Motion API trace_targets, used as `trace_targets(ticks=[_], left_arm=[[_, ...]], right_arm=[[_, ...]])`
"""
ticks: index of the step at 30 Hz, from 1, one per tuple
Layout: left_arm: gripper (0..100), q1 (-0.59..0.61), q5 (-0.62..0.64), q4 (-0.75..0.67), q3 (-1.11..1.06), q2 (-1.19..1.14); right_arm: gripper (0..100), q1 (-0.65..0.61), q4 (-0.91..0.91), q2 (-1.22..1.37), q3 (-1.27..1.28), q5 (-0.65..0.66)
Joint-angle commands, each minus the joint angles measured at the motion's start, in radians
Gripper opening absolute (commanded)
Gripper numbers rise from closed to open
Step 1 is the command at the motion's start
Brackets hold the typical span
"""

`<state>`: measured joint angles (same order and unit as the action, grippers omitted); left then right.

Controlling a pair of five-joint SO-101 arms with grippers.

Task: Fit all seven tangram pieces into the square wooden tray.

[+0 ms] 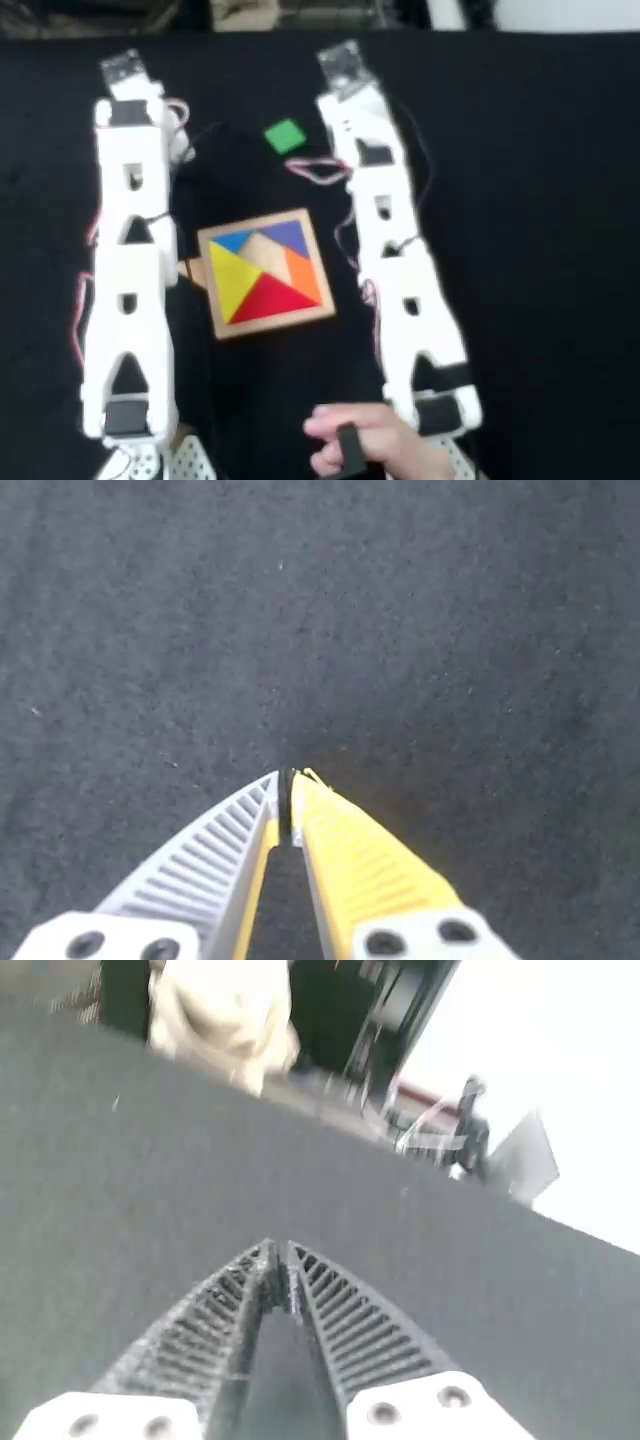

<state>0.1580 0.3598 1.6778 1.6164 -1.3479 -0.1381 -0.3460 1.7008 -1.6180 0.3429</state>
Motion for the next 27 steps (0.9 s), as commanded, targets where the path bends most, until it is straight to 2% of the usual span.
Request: trace_targets(ticks=[1, 6, 16, 18, 24, 27], left_arm=[[3, -0.015, 0.008, -0.012, 0.044, 0.015], [3, -0.016, 0.008, -0.014, 0.042, 0.015], [3, -0.018, 0.008, -0.064, 0.045, -0.017], [3, -0.039, 0.008, -0.138, 0.045, -0.034], [3, -0.189, 0.008, -0.494, 0.035, -0.054], [3, -0.194, 0.015, -0.58, 0.045, -0.068]], right_arm=[[1.1, 0.018, 0.038, -0.019, -0.045, -0.054], [1.1, 0.005, -0.061, -0.042, -0.044, -0.229], [1.1, 0.005, -0.195, -0.064, -0.051, -0.239], [1.1, 0.005, -0.209, -0.065, -0.051, -0.241], [1.1, 0.009, -0.318, -0.11, -0.048, -0.242], [1.1, 0.021, -0.321, -0.111, -0.047, -0.242]])
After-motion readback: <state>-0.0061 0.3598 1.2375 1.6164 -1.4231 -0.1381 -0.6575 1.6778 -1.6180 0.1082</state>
